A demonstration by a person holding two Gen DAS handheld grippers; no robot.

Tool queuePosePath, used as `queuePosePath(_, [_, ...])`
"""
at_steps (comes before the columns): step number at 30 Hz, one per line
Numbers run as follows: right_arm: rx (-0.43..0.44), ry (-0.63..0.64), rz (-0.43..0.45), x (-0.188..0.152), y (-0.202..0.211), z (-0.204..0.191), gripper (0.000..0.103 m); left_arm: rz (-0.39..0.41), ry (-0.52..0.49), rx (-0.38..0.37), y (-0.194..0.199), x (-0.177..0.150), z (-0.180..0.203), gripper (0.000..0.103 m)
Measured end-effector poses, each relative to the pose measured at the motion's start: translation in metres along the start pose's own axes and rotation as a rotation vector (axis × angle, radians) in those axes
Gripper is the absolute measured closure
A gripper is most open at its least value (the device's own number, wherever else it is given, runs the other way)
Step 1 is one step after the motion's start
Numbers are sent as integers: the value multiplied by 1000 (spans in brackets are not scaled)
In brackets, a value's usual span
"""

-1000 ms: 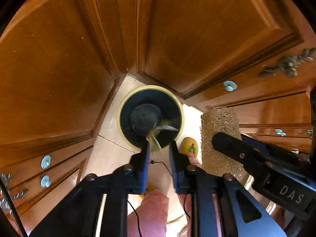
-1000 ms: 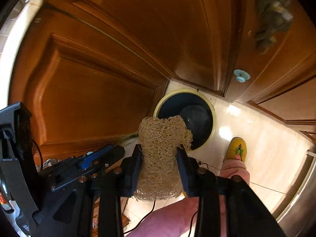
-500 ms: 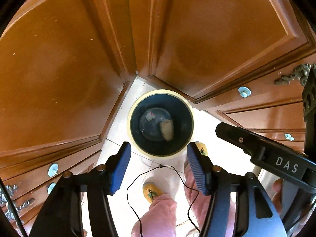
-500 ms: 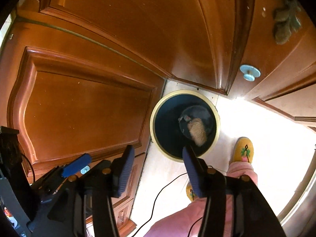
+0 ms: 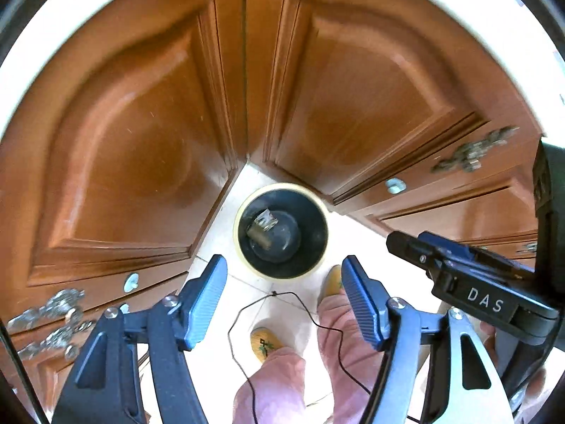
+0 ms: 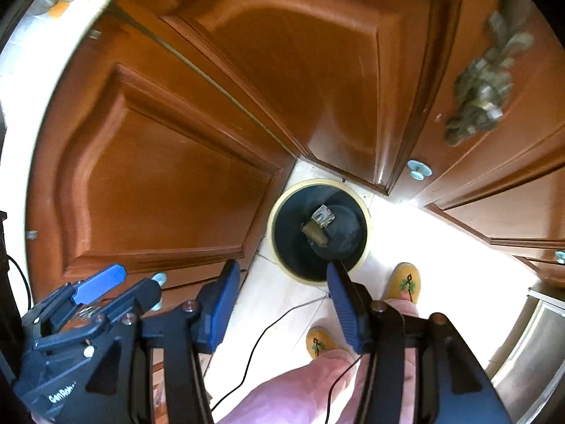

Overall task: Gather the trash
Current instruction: 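Raise both tools back toward the counter trash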

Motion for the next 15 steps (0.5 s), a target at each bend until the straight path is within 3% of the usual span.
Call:
queuePosePath(3, [-5, 10, 48, -5, 39, -9, 51, 49, 0, -34, 39, 3, 8, 26])
queuePosePath(8, [-43, 106, 202, -8, 120, -30, 51, 126, -55, -52, 99, 14, 27, 26])
queuePosePath(11, [-66, 158, 299, -8, 169, -39, 42, 189, -69, -74, 139, 22, 37, 19])
queuePosePath(15, [-48, 194, 414, -10, 229, -46, 36, 243, -77, -128, 178, 31, 53, 19])
Point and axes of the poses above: each gripper's, at about its wrist camera, not at the fingertips, and y roughly against the way its jaws point, z to its right, x to its top, the point moved 4 cm from there along -y, roughly the way its jaws point, and after that the axes turned 1 degree about -x, right-handed, at the moved point
